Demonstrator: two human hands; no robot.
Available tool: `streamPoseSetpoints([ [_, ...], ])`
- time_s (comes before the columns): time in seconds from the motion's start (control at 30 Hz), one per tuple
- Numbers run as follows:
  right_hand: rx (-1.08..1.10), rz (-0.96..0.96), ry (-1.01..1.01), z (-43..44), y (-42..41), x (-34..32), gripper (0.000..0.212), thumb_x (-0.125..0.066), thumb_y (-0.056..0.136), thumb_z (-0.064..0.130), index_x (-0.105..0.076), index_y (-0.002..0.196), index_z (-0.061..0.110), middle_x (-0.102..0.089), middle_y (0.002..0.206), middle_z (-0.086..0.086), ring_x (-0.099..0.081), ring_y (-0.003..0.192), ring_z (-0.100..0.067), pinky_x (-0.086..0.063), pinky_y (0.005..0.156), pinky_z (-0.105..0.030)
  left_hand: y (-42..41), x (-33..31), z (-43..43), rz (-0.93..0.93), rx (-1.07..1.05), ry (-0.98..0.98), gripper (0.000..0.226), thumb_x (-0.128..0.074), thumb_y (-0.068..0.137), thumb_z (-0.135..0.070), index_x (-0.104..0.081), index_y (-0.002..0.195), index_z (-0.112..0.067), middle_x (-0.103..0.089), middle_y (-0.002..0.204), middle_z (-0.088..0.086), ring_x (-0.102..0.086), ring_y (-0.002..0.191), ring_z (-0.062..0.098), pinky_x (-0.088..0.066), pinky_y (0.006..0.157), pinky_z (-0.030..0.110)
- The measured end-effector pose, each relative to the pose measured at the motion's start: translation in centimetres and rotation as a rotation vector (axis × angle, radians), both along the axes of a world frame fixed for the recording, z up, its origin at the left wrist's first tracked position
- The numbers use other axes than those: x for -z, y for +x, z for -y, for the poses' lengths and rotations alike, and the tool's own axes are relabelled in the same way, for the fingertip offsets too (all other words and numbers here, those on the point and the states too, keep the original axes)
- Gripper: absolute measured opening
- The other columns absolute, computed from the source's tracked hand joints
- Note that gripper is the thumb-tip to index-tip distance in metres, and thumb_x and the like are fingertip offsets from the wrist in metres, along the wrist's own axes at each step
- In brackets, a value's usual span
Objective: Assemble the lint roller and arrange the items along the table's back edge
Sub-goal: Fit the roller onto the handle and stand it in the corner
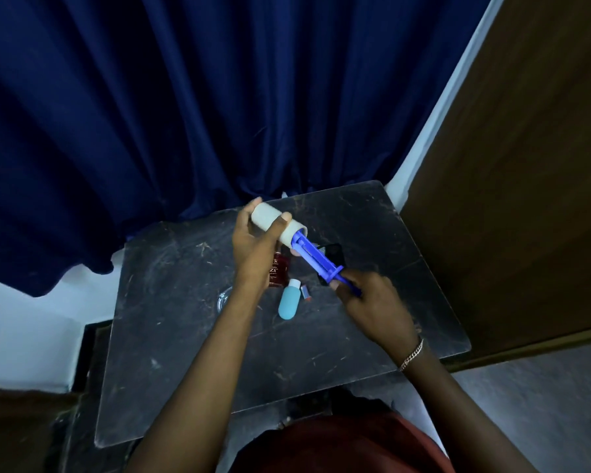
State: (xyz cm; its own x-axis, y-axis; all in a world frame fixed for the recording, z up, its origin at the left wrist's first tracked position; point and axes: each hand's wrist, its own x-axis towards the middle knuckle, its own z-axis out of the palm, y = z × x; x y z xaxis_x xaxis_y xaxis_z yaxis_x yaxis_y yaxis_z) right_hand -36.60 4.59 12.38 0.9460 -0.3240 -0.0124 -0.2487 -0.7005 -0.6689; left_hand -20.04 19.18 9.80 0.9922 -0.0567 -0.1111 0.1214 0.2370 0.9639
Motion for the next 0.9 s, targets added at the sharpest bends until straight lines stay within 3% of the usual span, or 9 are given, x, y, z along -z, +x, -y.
streamPoseSetpoints([
  [0.07,-0.011,-0.029,-0.028,-0.6,0.5,-0.9,0.02,-0.055,0.093,0.037,-0.064,0.091,0.02,-0.061,0.067,-0.002,-0.06,0.061,-0.022,-0.046,0.059,-0.033,0.1,-0.1,-0.6,0.099,0.006,0.093,0.055,-0.089,0.076,-0.026,-0.066,0.125,-0.034,-0.067,0.123,-0.002,-0.068,0.094,0.003,-0.064,0.088,0.048],
  [0.17,-0.005,-0.026,-0.024,-1.8,1.9,-1.9,0.016,-0.056,0.092,0.03,-0.066,0.096,0.017,-0.065,0.077,-0.006,-0.063,0.069,-0.027,-0.05,0.063,-0.034,-1.5,-0.5,0.2,0.171,0.08,0.16,0.061,-0.091,0.069,-0.037,-0.067,0.125,-0.034,-0.071,0.106,-0.024,-0.067,0.086,-0.004,-0.064,0.077,0.031],
  [0.2,0.011,-0.036,-0.026,-2.0,2.5,-2.2,0.016,-0.056,0.092,0.027,-0.067,0.099,0.017,-0.067,0.083,-0.008,-0.064,0.075,-0.029,-0.053,0.068,-0.037,-2.3,-0.3,0.7,0.178,0.098,0.184,0.062,-0.091,0.068,-0.041,-0.067,0.124,-0.037,-0.071,0.102,-0.026,-0.069,0.086,0.001,-0.064,0.075,0.031],
  [0.3,0.03,-0.074,-0.011,-2.2,3.5,-2.5,0.02,-0.056,0.091,0.025,-0.069,0.103,0.017,-0.068,0.088,-0.009,-0.066,0.078,-0.028,-0.052,0.068,-0.034,-4.0,0.1,1.4,0.143,0.09,0.216,0.061,-0.091,0.067,-0.051,-0.065,0.122,-0.049,-0.065,0.095,-0.036,-0.075,0.093,0.023,-0.065,0.081,0.05],
  [0.37,0.019,-0.091,0.008,-2.3,3.7,-2.3,0.021,-0.057,0.09,0.024,-0.07,0.104,0.017,-0.069,0.09,-0.009,-0.067,0.078,-0.028,-0.055,0.07,-0.037,-4.1,0.3,0.9,0.132,0.077,0.223,0.061,-0.09,0.066,-0.052,-0.064,0.121,-0.05,-0.061,0.095,-0.041,-0.075,0.096,0.025,-0.064,0.082,0.052],
  [0.43,0.023,-0.089,0.033,-2.7,3.8,-2.1,0.021,-0.059,0.09,0.025,-0.071,0.104,0.015,-0.07,0.092,-0.01,-0.067,0.081,-0.027,-0.057,0.075,-0.038,-4.0,0.4,0.4,0.104,0.079,0.216,0.062,-0.091,0.066,-0.051,-0.065,0.122,-0.048,-0.063,0.097,-0.039,-0.076,0.096,0.024,-0.064,0.083,0.052],
  [0.57,0.022,-0.085,0.123,-3.2,3.9,-2.2,0.021,-0.062,0.09,0.025,-0.07,0.091,0.005,-0.069,0.08,-0.012,-0.068,0.074,-0.029,-0.054,0.067,-0.037,-4.0,0.0,-0.3,0.066,0.075,0.163,0.063,-0.092,0.07,-0.04,-0.065,0.127,-0.042,-0.069,0.104,-0.024,-0.075,0.098,0.027,-0.064,0.085,0.05],
  [0.77,0.017,-0.102,0.25,-3.7,3.0,-2.1,0.023,-0.059,0.088,0.022,-0.068,0.083,0.001,-0.069,0.075,-0.019,-0.065,0.072,-0.041,-0.054,0.066,-0.047,-4.5,-0.3,-0.9,0.056,0.068,0.2,0.06,-0.091,0.07,-0.039,-0.062,0.122,-0.034,-0.064,0.098,-0.038,-0.068,0.082,0.003,-0.064,0.08,0.045],
  [0.9,0.003,-0.085,0.28,-3.9,1.9,-1.0,0.024,-0.058,0.095,0.028,-0.067,0.089,0.006,-0.067,0.078,-0.02,-0.056,0.061,-0.028,-0.052,0.063,-0.045,-4.9,0.0,-1.1,0.01,0.102,0.147,0.055,-0.092,0.069,-0.034,-0.064,0.116,-0.027,-0.071,0.106,-0.011,-0.073,0.099,0.029,-0.061,0.083,0.062],
])
